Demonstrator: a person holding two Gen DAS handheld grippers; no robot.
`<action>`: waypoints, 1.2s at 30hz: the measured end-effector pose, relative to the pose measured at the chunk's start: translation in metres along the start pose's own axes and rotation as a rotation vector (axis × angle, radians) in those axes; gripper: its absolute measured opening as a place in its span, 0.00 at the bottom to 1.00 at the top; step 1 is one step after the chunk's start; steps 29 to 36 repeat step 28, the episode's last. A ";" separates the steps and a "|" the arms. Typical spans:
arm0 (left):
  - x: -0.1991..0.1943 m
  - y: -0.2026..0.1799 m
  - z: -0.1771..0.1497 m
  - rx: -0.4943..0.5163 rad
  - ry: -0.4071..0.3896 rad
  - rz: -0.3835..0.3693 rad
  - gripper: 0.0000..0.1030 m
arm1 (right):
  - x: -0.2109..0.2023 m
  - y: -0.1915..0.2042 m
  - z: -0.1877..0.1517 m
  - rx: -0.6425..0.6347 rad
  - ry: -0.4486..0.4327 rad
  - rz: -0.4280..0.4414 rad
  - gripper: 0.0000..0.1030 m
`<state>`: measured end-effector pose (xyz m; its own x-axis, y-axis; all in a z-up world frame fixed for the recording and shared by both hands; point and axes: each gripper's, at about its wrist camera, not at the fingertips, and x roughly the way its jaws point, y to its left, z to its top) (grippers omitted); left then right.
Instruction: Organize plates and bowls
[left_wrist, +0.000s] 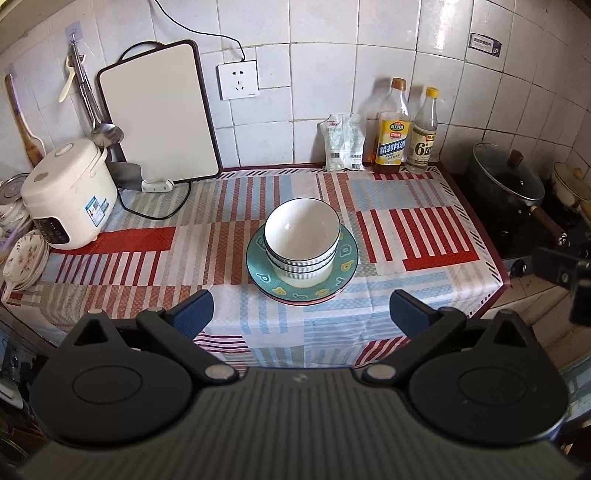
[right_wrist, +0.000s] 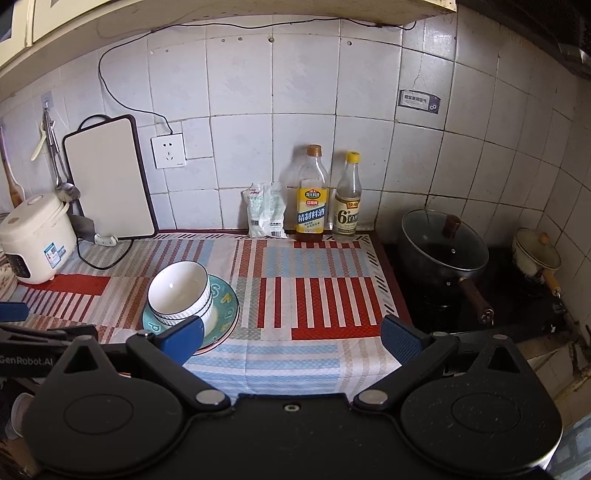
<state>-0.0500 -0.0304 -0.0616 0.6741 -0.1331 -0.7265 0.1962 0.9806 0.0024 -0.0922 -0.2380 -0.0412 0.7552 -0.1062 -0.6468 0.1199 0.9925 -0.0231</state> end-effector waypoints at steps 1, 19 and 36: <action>0.000 -0.001 0.000 0.005 0.000 0.001 1.00 | 0.001 0.002 0.000 -0.008 0.003 0.001 1.00; -0.002 0.001 -0.001 -0.010 -0.041 0.008 1.00 | 0.011 0.018 -0.005 -0.070 0.021 -0.026 0.99; -0.002 0.001 -0.003 -0.004 -0.051 0.032 1.00 | 0.011 0.014 -0.004 -0.064 0.021 -0.034 0.99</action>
